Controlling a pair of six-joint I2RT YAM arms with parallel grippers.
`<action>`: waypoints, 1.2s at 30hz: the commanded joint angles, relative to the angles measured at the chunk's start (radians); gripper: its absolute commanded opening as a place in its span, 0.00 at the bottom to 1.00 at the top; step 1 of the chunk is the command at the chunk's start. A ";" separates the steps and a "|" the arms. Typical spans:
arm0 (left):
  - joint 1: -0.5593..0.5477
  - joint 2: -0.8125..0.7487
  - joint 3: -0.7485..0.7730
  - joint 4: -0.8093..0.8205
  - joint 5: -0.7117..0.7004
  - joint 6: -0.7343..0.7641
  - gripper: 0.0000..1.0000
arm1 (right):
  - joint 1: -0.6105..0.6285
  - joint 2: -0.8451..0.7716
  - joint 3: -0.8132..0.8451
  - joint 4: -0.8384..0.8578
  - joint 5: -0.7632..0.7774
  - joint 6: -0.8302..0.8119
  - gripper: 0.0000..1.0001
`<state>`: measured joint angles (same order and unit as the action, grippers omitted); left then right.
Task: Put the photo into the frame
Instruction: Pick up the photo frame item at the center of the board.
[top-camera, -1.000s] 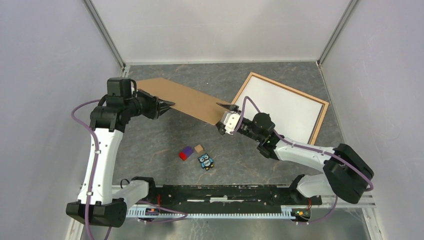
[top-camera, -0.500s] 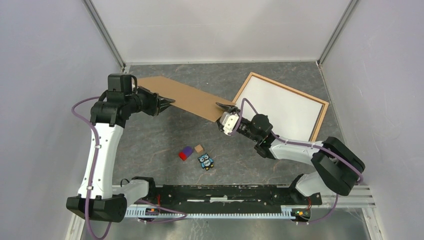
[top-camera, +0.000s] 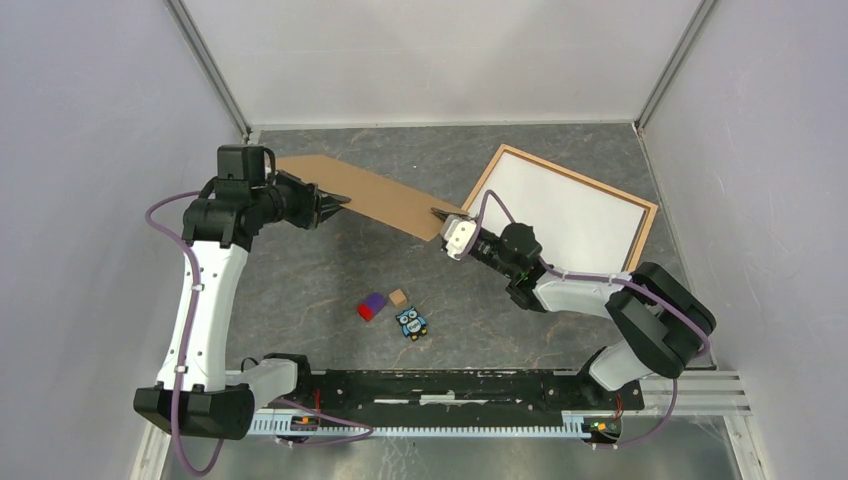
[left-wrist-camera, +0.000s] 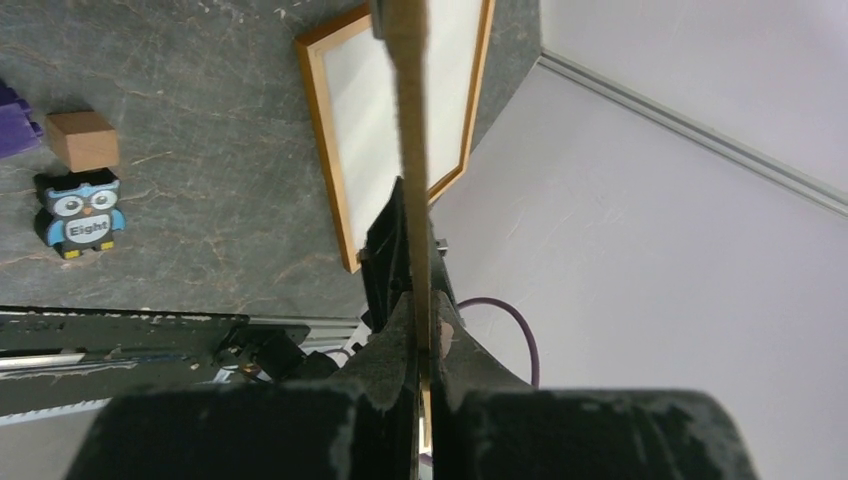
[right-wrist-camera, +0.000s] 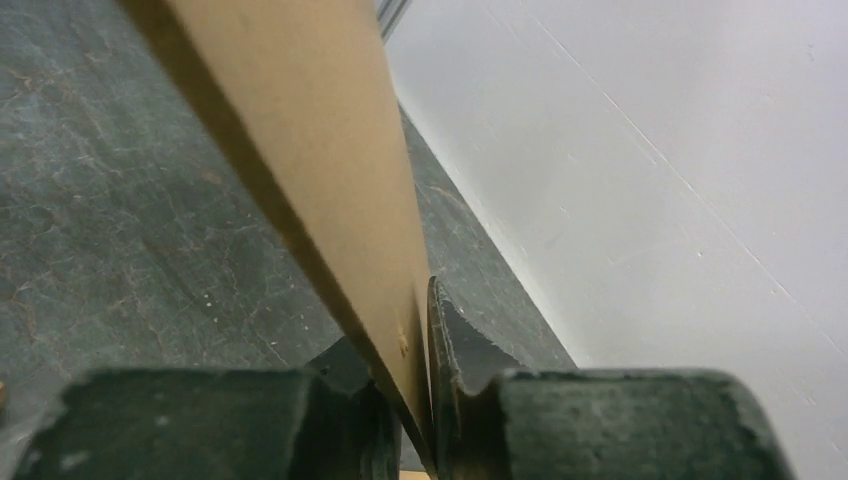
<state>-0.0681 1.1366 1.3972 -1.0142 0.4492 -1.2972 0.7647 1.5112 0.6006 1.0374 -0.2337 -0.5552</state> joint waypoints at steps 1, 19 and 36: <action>-0.003 -0.017 0.023 0.162 0.090 -0.025 0.02 | -0.001 -0.013 0.055 0.027 0.004 0.063 0.03; 0.012 0.015 0.178 0.259 -0.026 0.459 1.00 | -0.153 -0.260 0.197 -0.629 0.131 0.682 0.00; -0.135 0.078 -0.127 0.429 0.029 0.636 1.00 | -0.821 -0.358 0.495 -1.227 -0.452 1.229 0.00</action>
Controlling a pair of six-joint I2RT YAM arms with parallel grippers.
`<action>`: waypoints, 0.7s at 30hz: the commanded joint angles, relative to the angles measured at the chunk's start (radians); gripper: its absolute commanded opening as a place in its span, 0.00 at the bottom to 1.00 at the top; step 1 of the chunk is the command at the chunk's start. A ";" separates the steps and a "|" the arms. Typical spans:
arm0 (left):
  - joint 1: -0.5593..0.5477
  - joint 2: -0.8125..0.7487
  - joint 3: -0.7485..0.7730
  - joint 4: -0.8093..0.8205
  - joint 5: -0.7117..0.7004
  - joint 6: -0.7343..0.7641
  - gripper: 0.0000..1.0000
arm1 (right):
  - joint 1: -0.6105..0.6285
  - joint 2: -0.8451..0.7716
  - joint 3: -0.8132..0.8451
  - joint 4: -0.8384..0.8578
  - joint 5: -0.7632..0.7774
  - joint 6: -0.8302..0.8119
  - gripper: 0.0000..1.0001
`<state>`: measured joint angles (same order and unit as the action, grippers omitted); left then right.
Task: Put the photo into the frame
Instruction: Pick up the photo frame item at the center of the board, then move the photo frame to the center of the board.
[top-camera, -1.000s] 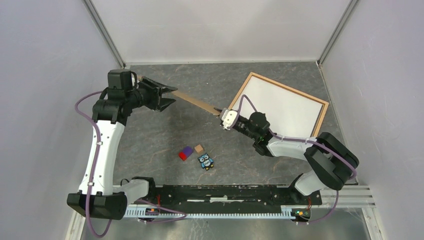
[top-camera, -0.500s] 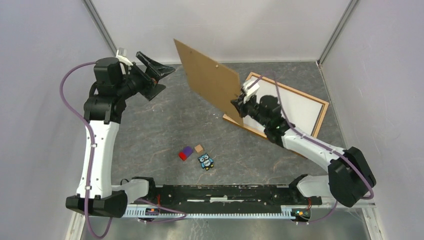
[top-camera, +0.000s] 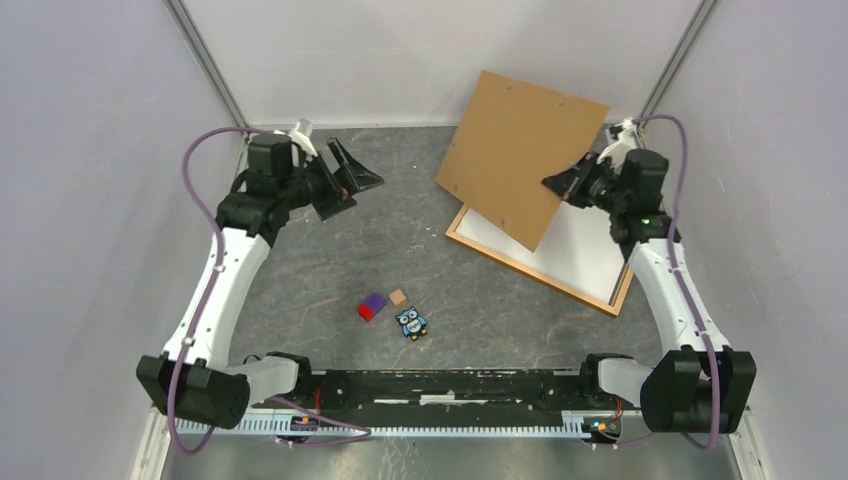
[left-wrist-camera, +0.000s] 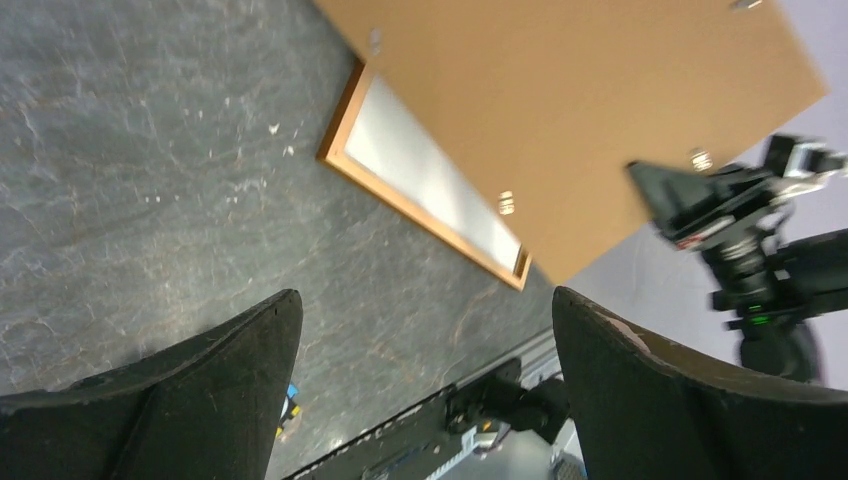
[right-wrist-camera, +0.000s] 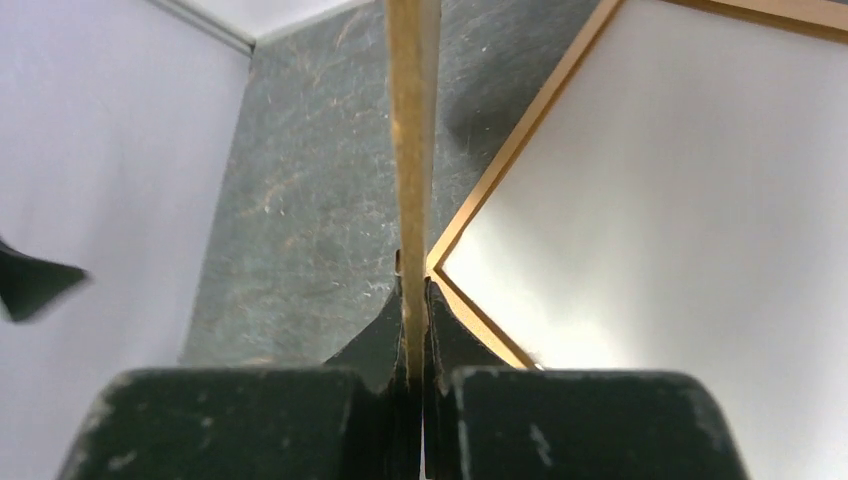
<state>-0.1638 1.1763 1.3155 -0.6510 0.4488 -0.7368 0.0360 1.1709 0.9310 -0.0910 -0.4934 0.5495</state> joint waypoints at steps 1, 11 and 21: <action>-0.049 0.062 -0.058 0.081 0.037 0.074 1.00 | -0.118 -0.013 0.190 -0.144 -0.203 0.123 0.00; -0.185 0.398 0.014 0.042 0.073 0.058 0.98 | -0.281 -0.056 0.294 -0.440 -0.130 -0.030 0.00; -0.337 0.757 0.290 -0.004 -0.107 0.113 0.82 | -0.302 -0.134 0.393 -0.470 0.146 -0.108 0.00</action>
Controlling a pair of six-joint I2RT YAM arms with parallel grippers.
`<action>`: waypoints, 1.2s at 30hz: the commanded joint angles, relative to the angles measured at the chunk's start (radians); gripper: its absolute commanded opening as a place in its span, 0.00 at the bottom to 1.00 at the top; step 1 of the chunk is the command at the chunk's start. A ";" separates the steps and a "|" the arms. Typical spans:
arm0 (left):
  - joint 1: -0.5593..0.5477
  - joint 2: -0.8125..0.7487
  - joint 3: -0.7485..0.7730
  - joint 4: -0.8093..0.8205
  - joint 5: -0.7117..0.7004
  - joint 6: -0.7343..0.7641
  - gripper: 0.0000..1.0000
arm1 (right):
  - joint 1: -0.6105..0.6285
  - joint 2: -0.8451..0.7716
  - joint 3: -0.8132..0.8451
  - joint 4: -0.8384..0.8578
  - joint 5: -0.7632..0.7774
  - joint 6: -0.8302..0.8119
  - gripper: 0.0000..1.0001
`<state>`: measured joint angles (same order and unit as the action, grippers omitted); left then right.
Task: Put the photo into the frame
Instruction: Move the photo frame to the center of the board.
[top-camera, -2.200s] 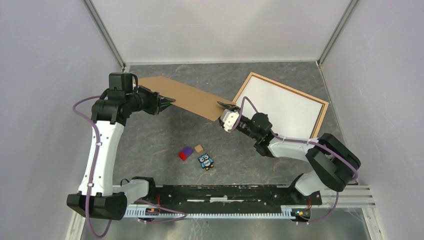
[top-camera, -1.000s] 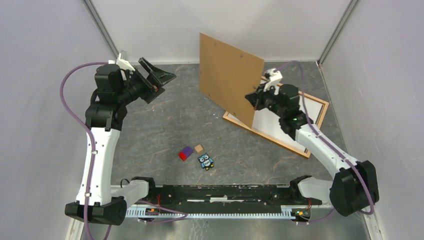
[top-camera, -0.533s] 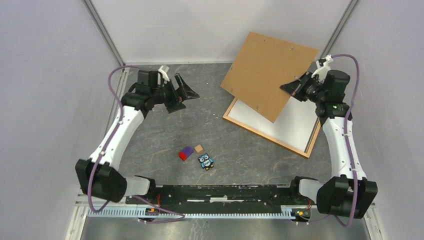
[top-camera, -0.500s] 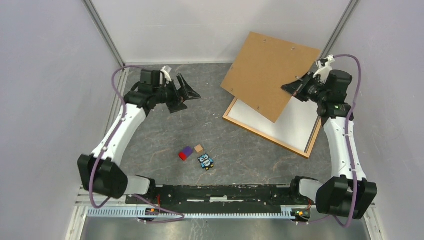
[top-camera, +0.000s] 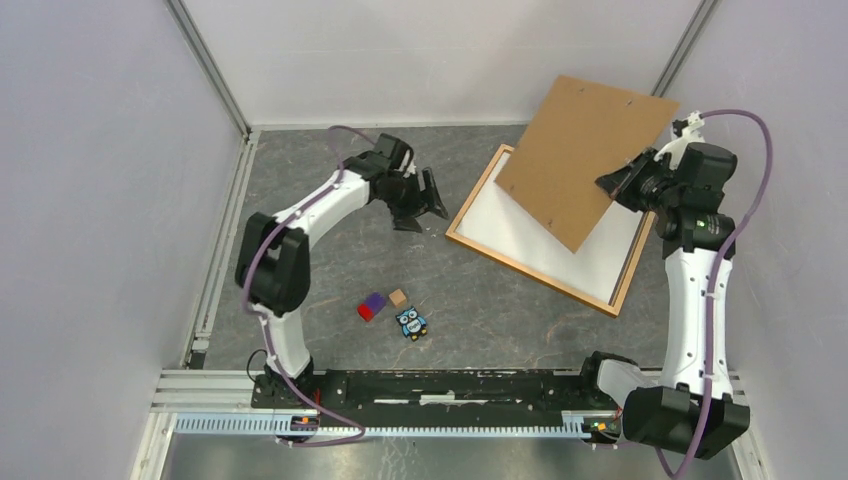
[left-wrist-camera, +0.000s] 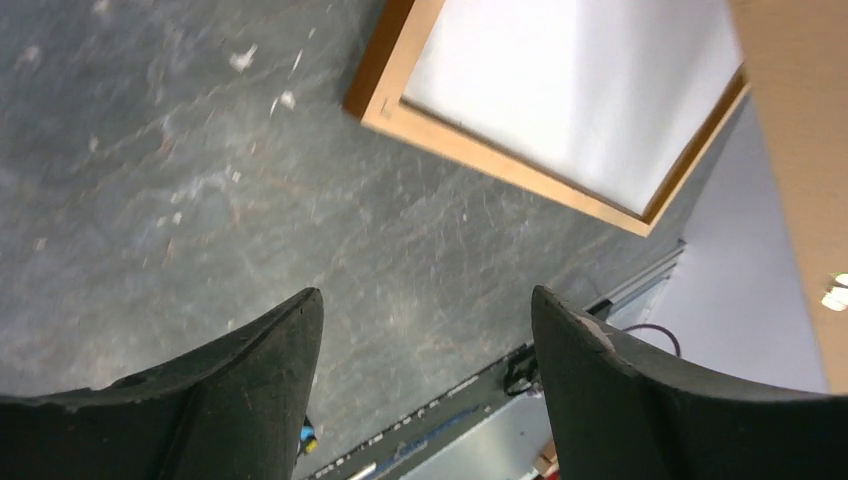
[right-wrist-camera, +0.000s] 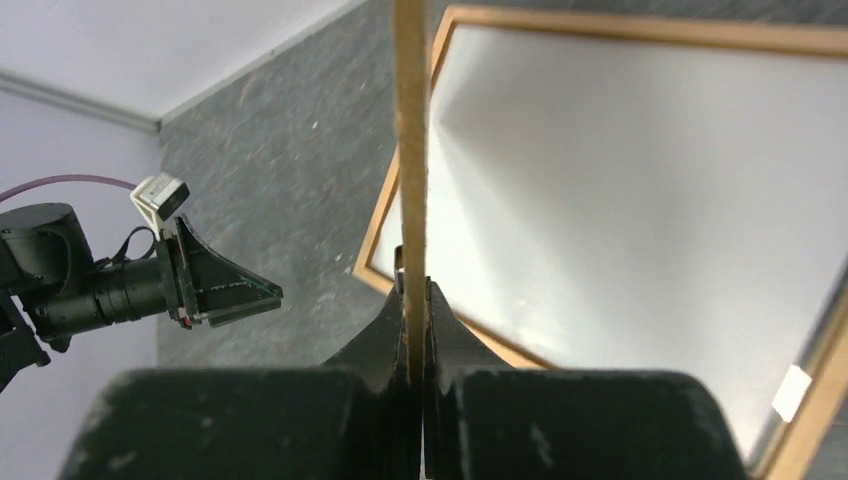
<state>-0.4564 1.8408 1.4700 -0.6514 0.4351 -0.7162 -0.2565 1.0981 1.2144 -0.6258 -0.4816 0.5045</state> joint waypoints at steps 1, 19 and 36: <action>-0.056 0.131 0.169 -0.003 -0.103 0.109 0.80 | -0.009 -0.063 0.130 0.054 0.157 -0.074 0.00; -0.182 0.535 0.651 -0.226 -0.342 0.248 0.45 | 0.080 -0.037 0.315 -0.069 0.253 -0.186 0.00; -0.182 0.515 0.664 -0.317 -0.410 0.266 0.67 | 0.121 -0.017 0.359 -0.107 0.146 -0.167 0.00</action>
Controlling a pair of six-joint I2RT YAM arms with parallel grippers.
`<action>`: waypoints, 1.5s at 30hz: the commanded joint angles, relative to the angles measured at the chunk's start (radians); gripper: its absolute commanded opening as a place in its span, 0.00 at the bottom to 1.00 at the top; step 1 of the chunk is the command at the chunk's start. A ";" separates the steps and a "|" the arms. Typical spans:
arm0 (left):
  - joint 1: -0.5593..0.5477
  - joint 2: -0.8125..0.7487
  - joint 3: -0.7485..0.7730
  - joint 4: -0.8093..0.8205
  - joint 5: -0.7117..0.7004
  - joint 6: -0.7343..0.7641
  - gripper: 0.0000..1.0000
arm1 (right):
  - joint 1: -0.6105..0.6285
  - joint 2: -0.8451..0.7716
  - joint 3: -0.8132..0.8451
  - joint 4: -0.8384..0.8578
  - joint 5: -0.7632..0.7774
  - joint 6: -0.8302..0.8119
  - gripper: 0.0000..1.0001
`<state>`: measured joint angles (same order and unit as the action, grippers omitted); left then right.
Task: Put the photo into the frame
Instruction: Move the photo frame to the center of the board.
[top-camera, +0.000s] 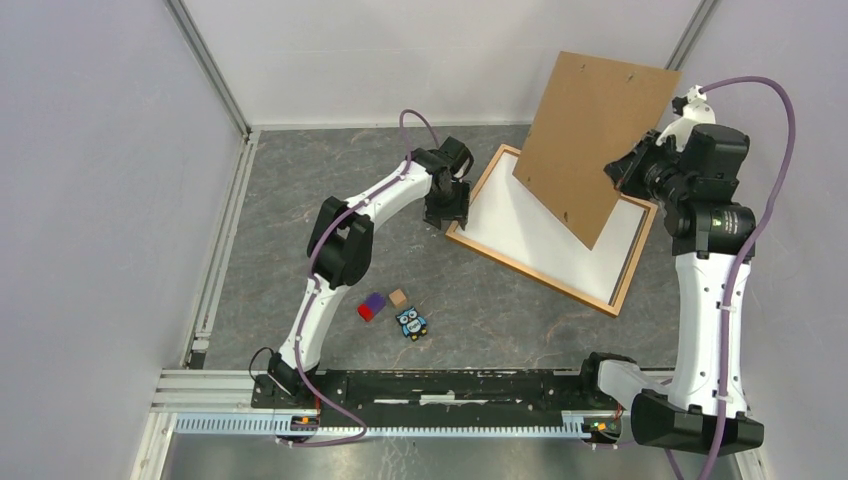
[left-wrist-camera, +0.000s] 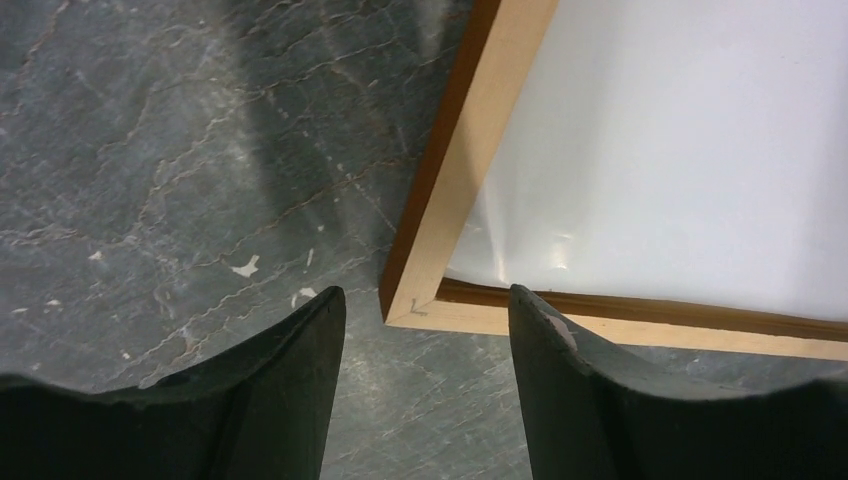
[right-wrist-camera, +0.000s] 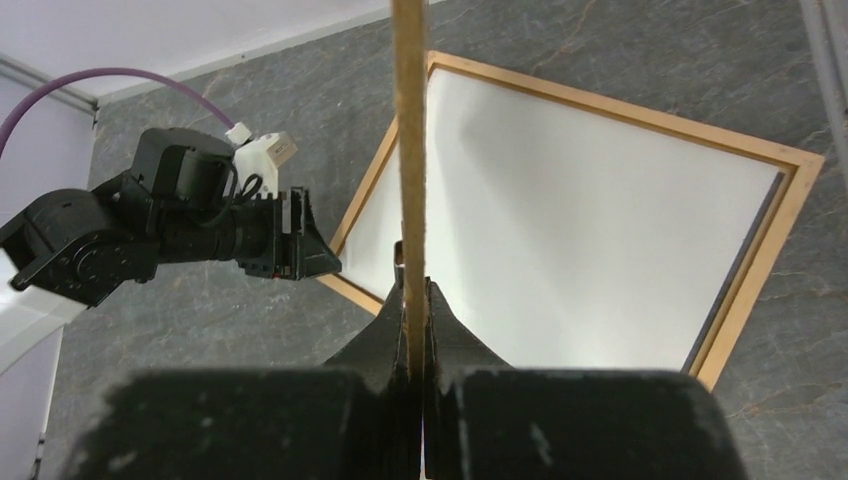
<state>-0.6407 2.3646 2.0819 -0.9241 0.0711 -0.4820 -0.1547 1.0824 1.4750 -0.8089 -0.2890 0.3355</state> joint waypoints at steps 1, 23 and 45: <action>0.002 -0.001 0.052 -0.044 -0.046 0.032 0.65 | 0.024 0.003 0.115 0.060 -0.032 -0.003 0.00; 0.046 0.038 -0.037 -0.096 -0.095 -0.006 0.50 | 0.097 0.093 0.162 0.009 -0.078 -0.054 0.00; 0.223 -0.419 -0.576 0.000 -0.076 0.055 0.54 | 0.150 0.210 0.063 0.140 -0.428 0.233 0.00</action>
<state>-0.4202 2.0533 1.5314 -0.9260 0.0086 -0.4805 -0.0029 1.3048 1.5368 -0.8330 -0.5980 0.4698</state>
